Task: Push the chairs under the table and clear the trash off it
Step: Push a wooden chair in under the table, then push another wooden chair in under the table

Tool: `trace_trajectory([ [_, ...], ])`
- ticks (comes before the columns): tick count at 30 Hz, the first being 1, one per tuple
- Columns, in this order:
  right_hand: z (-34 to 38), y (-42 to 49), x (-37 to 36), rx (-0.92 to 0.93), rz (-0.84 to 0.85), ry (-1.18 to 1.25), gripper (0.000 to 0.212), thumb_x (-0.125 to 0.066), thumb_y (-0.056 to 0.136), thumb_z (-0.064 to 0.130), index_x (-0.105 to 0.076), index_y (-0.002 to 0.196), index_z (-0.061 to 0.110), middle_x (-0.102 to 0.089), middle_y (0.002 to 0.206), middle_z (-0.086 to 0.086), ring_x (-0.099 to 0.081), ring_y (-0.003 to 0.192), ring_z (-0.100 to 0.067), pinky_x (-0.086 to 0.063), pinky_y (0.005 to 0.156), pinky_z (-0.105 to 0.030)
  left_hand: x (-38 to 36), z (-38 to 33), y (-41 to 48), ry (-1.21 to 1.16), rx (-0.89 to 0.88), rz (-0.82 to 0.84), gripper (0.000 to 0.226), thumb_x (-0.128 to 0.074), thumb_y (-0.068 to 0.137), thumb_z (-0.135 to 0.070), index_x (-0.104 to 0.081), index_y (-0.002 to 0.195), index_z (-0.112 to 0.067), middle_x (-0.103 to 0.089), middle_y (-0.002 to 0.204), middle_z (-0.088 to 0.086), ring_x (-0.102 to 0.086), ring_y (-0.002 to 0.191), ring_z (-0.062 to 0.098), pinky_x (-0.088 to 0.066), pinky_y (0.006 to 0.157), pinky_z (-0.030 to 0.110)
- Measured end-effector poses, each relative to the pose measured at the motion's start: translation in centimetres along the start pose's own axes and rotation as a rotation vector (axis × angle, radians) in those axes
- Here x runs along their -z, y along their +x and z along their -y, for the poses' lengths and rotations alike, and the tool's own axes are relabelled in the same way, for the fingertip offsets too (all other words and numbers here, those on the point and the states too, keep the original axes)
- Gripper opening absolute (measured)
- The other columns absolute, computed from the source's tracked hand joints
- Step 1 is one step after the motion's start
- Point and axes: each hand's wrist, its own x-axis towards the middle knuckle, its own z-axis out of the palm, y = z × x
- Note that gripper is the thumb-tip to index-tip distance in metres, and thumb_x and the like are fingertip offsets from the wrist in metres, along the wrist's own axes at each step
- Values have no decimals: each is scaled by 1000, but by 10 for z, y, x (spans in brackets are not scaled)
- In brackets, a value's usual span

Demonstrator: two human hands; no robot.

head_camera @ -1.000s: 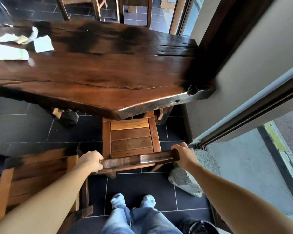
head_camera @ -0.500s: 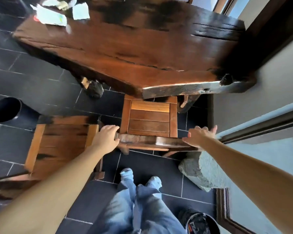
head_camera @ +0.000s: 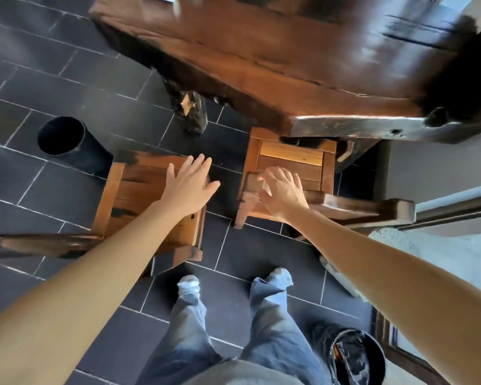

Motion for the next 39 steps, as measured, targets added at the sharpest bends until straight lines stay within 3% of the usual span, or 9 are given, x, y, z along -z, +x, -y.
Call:
trace_trajectory([
  [6,96,-3,-29,-14,-34,-61,51,-35,98,41,-26,146,27,-13,159,-1,-4,147,-25,-8,117,-54,5,75,-29,57,-86,-7,65,-28,97,-51,-6,151,-23,-1,161,0,3,148,22,0,115,57],
  [20,201,-36,-63,-100,-85,-18,53,-37,99,42,-22,148,30,-6,161,1,1,147,-23,-7,116,-58,14,142,-56,163,-264,-51,61,-27,97,-51,-7,151,-29,0,161,1,5,148,23,4,116,54],
  [25,241,-46,-80,-26,-24,8,47,-36,99,37,-31,145,26,-18,158,-1,-10,146,-25,-11,116,-56,15,185,-84,179,-190,-41,61,-26,97,-50,-5,151,-28,3,161,0,8,148,21,7,116,53],
  [27,256,-55,-97,-52,190,25,40,-39,97,36,-45,136,28,-40,147,-2,-34,136,-26,-26,112,-51,13,209,-100,209,-153,-34,62,-26,97,-51,-5,151,-28,3,161,0,8,148,21,6,115,54],
  [29,268,-73,-121,-72,349,-18,43,-45,92,39,-46,133,27,-50,136,-4,-44,124,-28,-42,99,-48,8,239,-119,207,-88,-17,61,-28,97,-51,-9,151,-28,1,161,-1,6,148,21,4,115,56],
  [32,275,-90,-141,-108,233,-66,53,-59,85,32,-41,134,23,-43,128,-5,-38,123,-29,-49,86,-47,-5,296,-154,134,88,35,64,-38,95,-49,-16,150,-24,-5,161,-1,-2,148,22,-6,115,58],
  [35,283,-82,-132,-166,238,-114,49,-61,85,29,-46,131,22,-46,125,-6,-40,121,-29,-48,86,-45,-21,357,-196,29,299,107,70,-42,93,-50,-14,149,-19,-6,160,-1,-8,147,26,-18,113,58],
  [39,293,-93,-145,-206,222,-181,50,-60,86,18,-43,133,22,-45,123,-6,-41,119,-27,-50,83,-42,-35,405,-237,-108,338,108,74,-51,92,-43,-12,149,-17,-2,160,1,-13,145,30,-23,112,57],
])
